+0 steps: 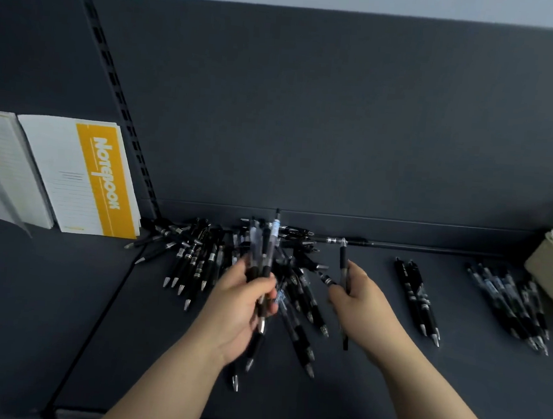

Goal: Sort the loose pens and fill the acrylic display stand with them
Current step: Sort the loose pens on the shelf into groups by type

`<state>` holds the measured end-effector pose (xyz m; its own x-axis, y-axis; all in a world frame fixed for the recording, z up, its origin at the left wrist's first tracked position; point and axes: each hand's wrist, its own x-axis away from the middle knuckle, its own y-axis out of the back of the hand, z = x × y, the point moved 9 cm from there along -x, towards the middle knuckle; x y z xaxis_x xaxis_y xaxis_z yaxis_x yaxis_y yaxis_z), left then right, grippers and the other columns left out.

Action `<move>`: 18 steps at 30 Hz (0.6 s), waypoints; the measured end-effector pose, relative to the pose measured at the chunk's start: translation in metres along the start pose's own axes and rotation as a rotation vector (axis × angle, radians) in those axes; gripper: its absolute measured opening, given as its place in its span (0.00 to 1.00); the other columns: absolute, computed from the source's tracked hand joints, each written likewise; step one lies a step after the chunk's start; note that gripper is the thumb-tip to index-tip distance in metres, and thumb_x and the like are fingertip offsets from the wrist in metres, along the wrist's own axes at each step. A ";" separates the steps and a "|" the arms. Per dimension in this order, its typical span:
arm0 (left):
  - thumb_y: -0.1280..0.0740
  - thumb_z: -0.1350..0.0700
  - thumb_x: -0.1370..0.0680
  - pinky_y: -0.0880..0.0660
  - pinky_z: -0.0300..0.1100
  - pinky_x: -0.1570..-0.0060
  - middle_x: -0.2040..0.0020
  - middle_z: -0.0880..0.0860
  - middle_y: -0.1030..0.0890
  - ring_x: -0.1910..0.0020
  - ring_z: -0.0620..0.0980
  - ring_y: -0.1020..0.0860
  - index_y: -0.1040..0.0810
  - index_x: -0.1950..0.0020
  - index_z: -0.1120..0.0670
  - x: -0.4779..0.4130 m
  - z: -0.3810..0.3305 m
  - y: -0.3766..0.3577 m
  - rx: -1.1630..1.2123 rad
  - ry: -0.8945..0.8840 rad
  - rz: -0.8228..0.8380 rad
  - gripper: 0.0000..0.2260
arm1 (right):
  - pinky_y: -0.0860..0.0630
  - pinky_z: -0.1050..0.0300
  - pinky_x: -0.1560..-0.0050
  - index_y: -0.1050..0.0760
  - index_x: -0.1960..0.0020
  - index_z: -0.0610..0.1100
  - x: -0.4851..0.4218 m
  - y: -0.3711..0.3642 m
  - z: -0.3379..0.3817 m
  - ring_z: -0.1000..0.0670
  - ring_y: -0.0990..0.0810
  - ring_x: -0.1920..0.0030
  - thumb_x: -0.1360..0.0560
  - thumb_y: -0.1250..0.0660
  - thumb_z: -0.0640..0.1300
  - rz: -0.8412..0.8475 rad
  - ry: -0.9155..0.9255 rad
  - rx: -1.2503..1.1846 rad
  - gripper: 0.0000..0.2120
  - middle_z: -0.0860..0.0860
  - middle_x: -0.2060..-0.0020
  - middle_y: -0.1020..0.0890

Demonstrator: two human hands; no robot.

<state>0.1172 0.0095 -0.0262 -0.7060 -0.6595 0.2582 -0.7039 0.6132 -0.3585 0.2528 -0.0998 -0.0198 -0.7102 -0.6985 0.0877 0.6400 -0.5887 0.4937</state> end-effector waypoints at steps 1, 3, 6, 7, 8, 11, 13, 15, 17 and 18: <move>0.39 0.70 0.24 0.28 0.38 0.68 0.62 0.52 0.26 0.65 0.47 0.27 0.24 0.47 0.58 0.002 0.008 -0.010 0.063 0.037 0.032 0.11 | 0.34 0.61 0.70 0.27 0.53 0.49 0.004 0.002 0.000 0.54 0.33 0.73 0.25 0.43 0.38 0.011 -0.005 -0.054 0.09 0.52 0.72 0.27; 0.40 0.72 0.25 0.28 0.39 0.66 0.63 0.52 0.25 0.65 0.47 0.27 0.25 0.51 0.58 0.006 0.022 -0.027 0.122 0.093 0.058 0.11 | 0.33 0.59 0.71 0.26 0.54 0.49 0.012 0.001 -0.004 0.53 0.32 0.73 0.25 0.42 0.36 0.067 -0.053 -0.209 0.10 0.53 0.74 0.28; 0.40 0.72 0.25 0.29 0.42 0.63 0.64 0.53 0.22 0.64 0.49 0.25 0.25 0.53 0.57 0.009 0.036 -0.043 0.132 0.119 0.047 0.12 | 0.35 0.62 0.76 0.24 0.53 0.48 0.024 -0.003 -0.012 0.54 0.31 0.75 0.23 0.42 0.33 0.147 -0.127 -0.406 0.13 0.50 0.72 0.25; 0.40 0.72 0.25 0.29 0.43 0.62 0.63 0.54 0.21 0.63 0.51 0.24 0.24 0.51 0.57 0.010 0.039 -0.048 0.121 0.113 0.049 0.12 | 0.35 0.63 0.77 0.23 0.53 0.47 0.028 -0.005 -0.013 0.55 0.30 0.75 0.23 0.43 0.33 0.177 -0.134 -0.425 0.13 0.50 0.71 0.24; 0.40 0.72 0.25 0.29 0.45 0.63 0.62 0.55 0.21 0.63 0.53 0.24 0.25 0.50 0.58 0.011 0.040 -0.053 0.112 0.107 0.055 0.11 | 0.34 0.63 0.77 0.23 0.53 0.44 0.031 -0.006 -0.015 0.55 0.28 0.74 0.24 0.43 0.32 0.217 -0.132 -0.419 0.13 0.50 0.70 0.23; 0.40 0.71 0.24 0.29 0.45 0.70 0.64 0.57 0.22 0.67 0.53 0.26 0.26 0.52 0.59 0.014 0.046 -0.070 0.116 0.114 0.077 0.08 | 0.31 0.61 0.72 0.26 0.55 0.40 0.037 -0.005 -0.025 0.52 0.25 0.71 0.26 0.44 0.30 0.294 -0.164 -0.366 0.11 0.49 0.68 0.21; 0.39 0.70 0.24 0.28 0.42 0.70 0.66 0.53 0.22 0.68 0.49 0.24 0.25 0.53 0.58 0.015 0.050 -0.077 0.099 0.119 0.069 0.08 | 0.32 0.57 0.70 0.29 0.57 0.40 0.036 0.007 -0.038 0.50 0.26 0.71 0.26 0.44 0.32 0.228 -0.226 -0.344 0.08 0.47 0.69 0.23; 0.37 0.69 0.24 0.27 0.41 0.65 0.63 0.50 0.22 0.63 0.47 0.24 0.25 0.52 0.56 0.015 0.055 -0.083 0.067 0.119 0.066 0.08 | 0.35 0.54 0.70 0.33 0.59 0.41 0.035 0.025 -0.050 0.49 0.29 0.72 0.25 0.43 0.34 0.099 -0.272 -0.388 0.05 0.46 0.70 0.27; 0.37 0.68 0.24 0.28 0.41 0.62 0.60 0.50 0.22 0.61 0.47 0.24 0.25 0.50 0.55 0.015 0.059 -0.090 0.036 0.117 0.089 0.09 | 0.38 0.54 0.71 0.35 0.60 0.43 0.036 0.040 -0.054 0.51 0.34 0.74 0.24 0.41 0.38 0.011 -0.266 -0.493 0.07 0.49 0.72 0.30; 0.37 0.68 0.23 0.28 0.42 0.61 0.59 0.50 0.22 0.60 0.47 0.24 0.25 0.49 0.54 0.015 0.061 -0.096 0.014 0.114 0.113 0.10 | 0.39 0.55 0.72 0.34 0.60 0.43 0.037 0.045 -0.052 0.52 0.35 0.75 0.23 0.39 0.40 0.000 -0.241 -0.528 0.08 0.50 0.73 0.31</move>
<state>0.1794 -0.0859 -0.0428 -0.7854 -0.5326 0.3154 -0.6190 0.6738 -0.4036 0.2706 -0.1726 -0.0394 -0.7172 -0.6226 0.3130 0.6557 -0.7550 0.0007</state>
